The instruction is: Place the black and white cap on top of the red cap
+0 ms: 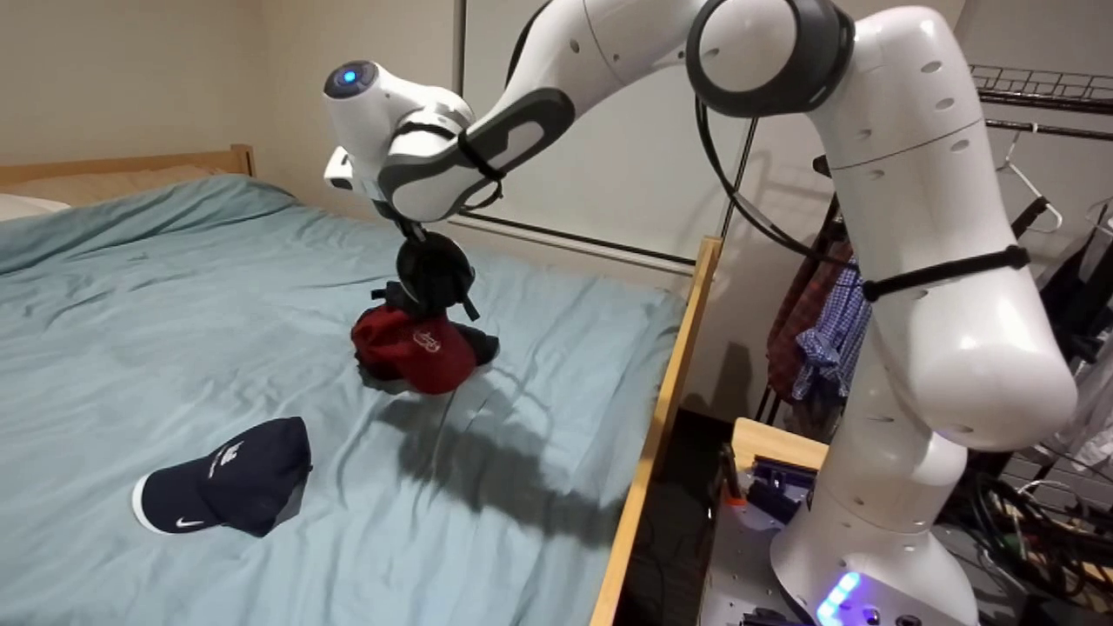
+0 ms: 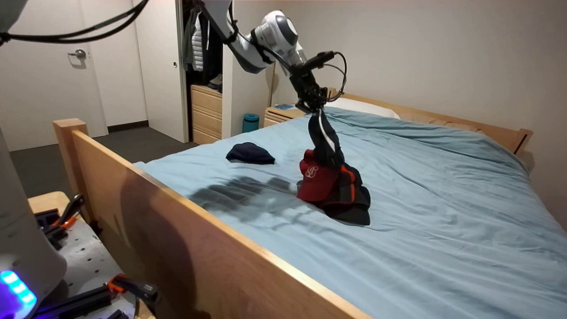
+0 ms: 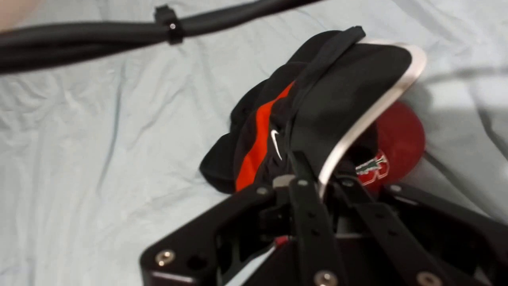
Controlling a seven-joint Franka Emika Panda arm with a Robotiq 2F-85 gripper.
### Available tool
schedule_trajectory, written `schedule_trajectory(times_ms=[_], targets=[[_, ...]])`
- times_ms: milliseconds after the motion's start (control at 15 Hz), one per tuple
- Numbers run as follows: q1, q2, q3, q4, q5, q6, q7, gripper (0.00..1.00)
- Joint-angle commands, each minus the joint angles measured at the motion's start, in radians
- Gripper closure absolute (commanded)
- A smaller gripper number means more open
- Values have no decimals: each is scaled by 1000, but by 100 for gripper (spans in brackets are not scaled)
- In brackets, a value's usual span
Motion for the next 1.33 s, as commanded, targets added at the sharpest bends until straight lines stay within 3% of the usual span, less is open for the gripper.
schedule_trajectory(times_ms=[0,267,533,933,1267], targets=[[33,-67,2,29,-105,68,41,95],[13,-57,29,85,-164,256,-37,95],[-70,7,96,98,4,350,-312,96],[-224,161,246,161,106,322,-727,95],[-334,198,352,142,185,226,-1057,95]])
